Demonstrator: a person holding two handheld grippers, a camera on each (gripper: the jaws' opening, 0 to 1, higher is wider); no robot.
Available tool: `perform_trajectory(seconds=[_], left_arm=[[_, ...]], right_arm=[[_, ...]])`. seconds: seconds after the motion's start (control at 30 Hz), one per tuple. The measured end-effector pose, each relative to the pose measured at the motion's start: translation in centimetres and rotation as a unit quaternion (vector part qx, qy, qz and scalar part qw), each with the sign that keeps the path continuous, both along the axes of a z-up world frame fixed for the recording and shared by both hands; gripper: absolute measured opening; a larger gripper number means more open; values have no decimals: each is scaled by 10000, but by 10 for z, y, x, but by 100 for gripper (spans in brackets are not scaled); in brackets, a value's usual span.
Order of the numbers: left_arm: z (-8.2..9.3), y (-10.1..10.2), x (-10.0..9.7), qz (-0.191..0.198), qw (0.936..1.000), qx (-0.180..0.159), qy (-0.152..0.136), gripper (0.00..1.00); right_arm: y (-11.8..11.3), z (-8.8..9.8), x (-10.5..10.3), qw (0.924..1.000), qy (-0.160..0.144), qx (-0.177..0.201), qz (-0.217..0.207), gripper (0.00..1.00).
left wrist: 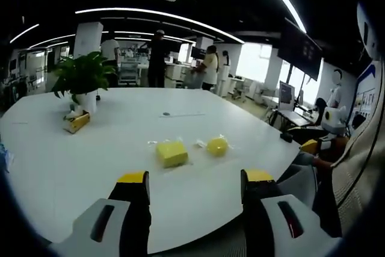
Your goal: Compare the silicone blocks by pressing each to a similar depth, holding the contact briefly, and releasing to observe deformation and rebound differences across the visible hardness samples.
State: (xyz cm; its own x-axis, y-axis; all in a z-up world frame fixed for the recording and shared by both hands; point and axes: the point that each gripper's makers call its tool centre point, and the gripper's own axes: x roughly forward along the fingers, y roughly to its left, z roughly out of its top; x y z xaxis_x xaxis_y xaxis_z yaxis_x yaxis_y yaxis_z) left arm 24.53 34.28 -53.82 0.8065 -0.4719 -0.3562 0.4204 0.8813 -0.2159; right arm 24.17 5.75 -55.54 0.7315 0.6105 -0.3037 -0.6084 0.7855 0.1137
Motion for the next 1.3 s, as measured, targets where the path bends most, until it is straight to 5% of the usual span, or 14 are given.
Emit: perform_trajectory(seconds=[0.4, 0.5, 0.97, 1.3], left_arm=[[2, -9, 2, -144, 9999, -30, 52, 61], [2, -16, -2, -190, 9984, -377, 369, 62], [7, -23, 17, -583, 9974, -235, 356, 64], [37, -19, 66, -189, 9899, -1383, 266, 66]], right_arm=[[-5, 3, -2, 10000, -34, -34, -1, 69], [-6, 3, -2, 10000, -21, -25, -9, 69], [-10, 9, 4, 9999, -39, -56, -140, 69], [-2, 12, 13, 9998, -24, -85, -152, 68]])
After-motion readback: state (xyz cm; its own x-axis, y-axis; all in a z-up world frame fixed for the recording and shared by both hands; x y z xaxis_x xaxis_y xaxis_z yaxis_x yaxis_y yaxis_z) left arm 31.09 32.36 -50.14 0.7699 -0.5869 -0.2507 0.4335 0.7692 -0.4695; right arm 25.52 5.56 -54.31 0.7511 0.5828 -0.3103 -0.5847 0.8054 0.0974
